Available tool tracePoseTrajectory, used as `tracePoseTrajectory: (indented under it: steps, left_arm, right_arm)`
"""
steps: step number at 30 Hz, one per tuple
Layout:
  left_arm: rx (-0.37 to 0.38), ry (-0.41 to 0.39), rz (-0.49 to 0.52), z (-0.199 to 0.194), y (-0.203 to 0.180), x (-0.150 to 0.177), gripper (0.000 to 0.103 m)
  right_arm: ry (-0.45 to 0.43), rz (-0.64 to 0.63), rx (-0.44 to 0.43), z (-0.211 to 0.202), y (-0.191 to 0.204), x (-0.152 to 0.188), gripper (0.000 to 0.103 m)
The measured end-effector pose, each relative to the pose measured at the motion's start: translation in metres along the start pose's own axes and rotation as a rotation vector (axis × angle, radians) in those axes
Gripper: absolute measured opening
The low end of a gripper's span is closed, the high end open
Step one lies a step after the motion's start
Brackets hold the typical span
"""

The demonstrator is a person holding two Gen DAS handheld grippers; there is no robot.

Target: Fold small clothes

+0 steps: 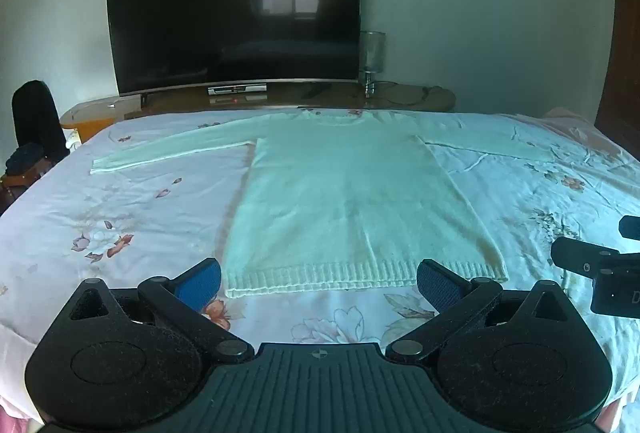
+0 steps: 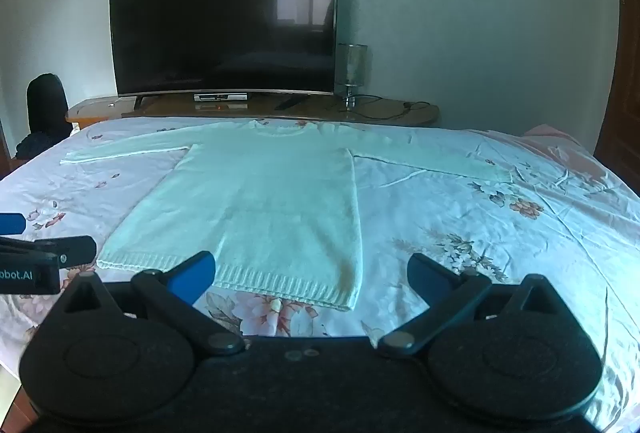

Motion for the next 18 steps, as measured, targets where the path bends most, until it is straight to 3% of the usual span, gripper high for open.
tracePoseTrajectory:
  steps: [18]
  left_arm:
    - [-0.018, -0.004, 0.024, -0.0016, -0.0041, -0.0006, 0.103]
  right_arm:
    - [-0.010, 0.002, -0.001, -0.0013, 0.0007, -0.0022, 0.102]
Point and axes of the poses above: each gripper's, at about its wrist camera, not at the fingertips, and z roughly the way its jaws point, y to its left, x to its underside, the point moved 9 cm from there along z, roughly the way its jaws point, and after that the axes turned 7 degrees about y, right-handed, at the moved point
